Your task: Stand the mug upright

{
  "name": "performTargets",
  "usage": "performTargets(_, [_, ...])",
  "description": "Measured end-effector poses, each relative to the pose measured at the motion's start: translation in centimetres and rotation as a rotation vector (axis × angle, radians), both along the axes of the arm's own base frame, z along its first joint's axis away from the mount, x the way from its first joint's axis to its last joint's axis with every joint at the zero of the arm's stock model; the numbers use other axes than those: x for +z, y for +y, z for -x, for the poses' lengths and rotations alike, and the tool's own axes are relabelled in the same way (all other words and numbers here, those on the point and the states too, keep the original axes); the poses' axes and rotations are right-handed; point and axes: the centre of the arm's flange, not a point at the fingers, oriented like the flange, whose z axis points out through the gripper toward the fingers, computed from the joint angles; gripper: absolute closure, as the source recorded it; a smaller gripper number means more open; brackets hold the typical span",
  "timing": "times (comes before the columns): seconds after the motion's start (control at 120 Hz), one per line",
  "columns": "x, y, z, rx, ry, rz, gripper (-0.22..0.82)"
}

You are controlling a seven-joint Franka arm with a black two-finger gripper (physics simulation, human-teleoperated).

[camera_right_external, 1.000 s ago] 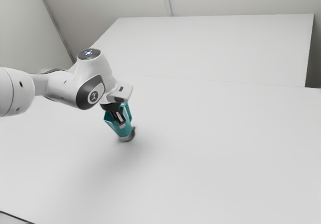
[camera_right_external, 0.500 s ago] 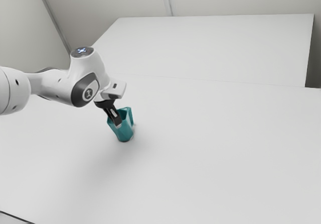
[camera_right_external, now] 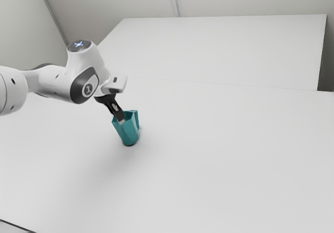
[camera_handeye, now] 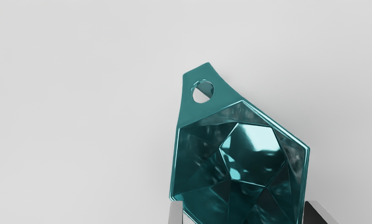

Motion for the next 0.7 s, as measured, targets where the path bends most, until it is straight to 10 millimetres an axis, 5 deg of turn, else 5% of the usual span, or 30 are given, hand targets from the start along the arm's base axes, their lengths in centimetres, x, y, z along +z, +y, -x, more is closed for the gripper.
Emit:
performTargets(0.3, [4.5,-0.3,-1.9,-0.007,-0.077,-0.005,0.2])
performTargets(0.492, [11.6,-0.8,-5.4,0.01,-0.152,0.015,0.1])
performTargets(0.608, [15.3,-4.8,-8.3,-0.007,-0.136,0.041,0.06])
performTargets(0.7, [16.4,-7.5,-9.5,0.004,-0.078,0.054,0.04])
